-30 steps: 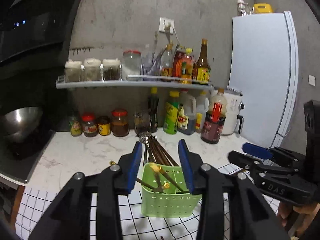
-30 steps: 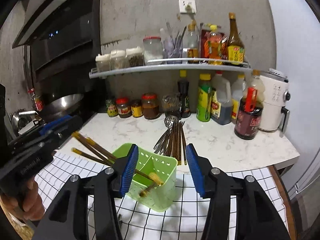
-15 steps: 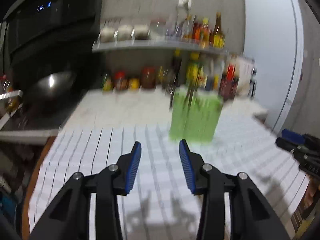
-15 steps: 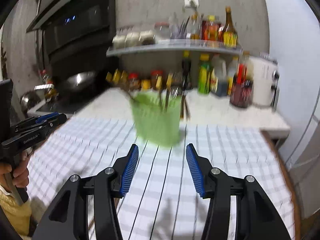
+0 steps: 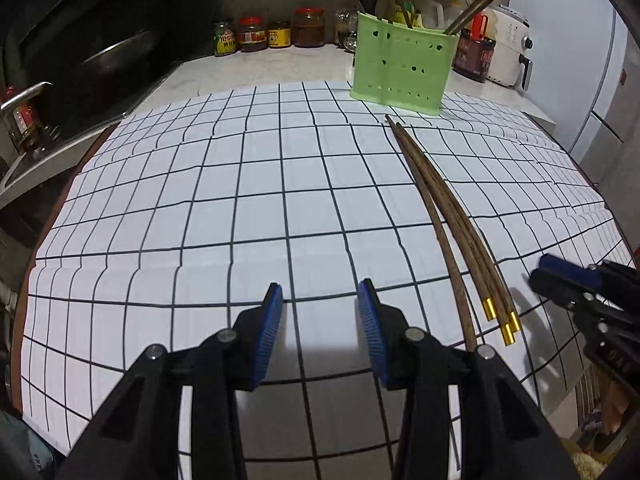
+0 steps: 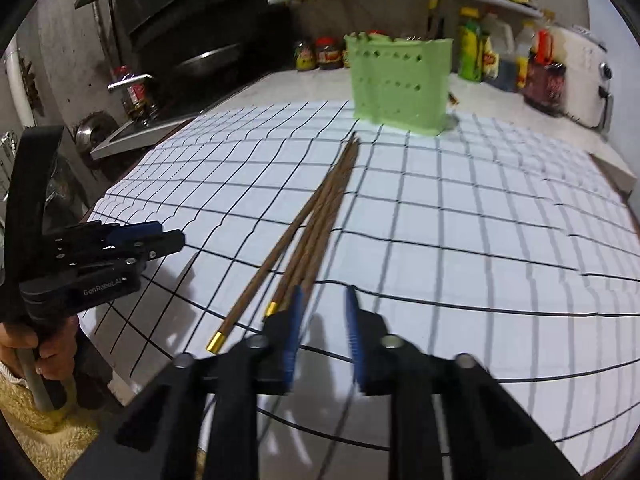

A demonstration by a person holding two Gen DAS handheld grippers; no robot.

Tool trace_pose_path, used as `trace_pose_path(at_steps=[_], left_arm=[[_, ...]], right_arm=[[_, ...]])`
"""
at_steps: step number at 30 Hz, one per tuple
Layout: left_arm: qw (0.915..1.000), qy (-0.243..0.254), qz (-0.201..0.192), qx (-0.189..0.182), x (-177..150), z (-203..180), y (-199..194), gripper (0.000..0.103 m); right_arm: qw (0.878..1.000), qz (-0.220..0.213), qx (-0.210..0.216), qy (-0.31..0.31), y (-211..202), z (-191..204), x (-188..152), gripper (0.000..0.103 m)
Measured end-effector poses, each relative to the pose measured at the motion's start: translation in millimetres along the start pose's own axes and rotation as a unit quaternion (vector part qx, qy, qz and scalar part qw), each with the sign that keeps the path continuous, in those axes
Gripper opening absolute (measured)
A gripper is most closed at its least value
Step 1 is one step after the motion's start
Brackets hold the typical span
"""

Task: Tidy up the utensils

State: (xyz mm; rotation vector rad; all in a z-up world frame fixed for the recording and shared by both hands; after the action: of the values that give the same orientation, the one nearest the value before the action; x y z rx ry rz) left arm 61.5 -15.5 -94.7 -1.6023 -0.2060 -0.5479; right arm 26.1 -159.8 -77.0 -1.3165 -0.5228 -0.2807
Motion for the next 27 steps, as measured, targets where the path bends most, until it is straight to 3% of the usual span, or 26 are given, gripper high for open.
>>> trace_pose_path(at_steps=[9, 19, 25, 27], left_arm=[[0.9997, 0.011, 0.008, -0.022, 2.6, -6.4, 5.9, 0.039], [0.9907, 0.085, 0.028, -0.103, 1.8, -52.6, 8.4, 0.039], [0.9913, 0.104, 0.037, -0.071, 1.2, -71.9, 16.3, 0.039], [0.9919, 0.106, 0.037, -0.061, 2.0, -71.6, 16.7, 0.031]], right_arm=[[0.999, 0.029, -0.014, -0.001, 25.2, 4.8, 11.0, 0.013], [0.996, 0.027, -0.075, -0.029, 26.3, -2.9, 11.9, 0.007], [0.997, 0.023, -0.073, 0.003, 16.0, -27.2, 0.8, 0.007], [0.997, 0.019, -0.067, 0.010, 12.9, -32.3, -3.8, 0.007]])
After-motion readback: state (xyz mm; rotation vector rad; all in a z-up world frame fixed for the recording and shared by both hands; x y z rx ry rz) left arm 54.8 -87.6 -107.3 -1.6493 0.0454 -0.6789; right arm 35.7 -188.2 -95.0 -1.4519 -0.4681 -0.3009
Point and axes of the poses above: each gripper's, at about its wrist camera, not at the fingertips, and y roughly the way its jaws point, z to its left, x to its top, the point moved 1 cm from there along y, roughly the way its jaws point, and after that the axes turned 9 degrees about z, right-handed, at the moved point
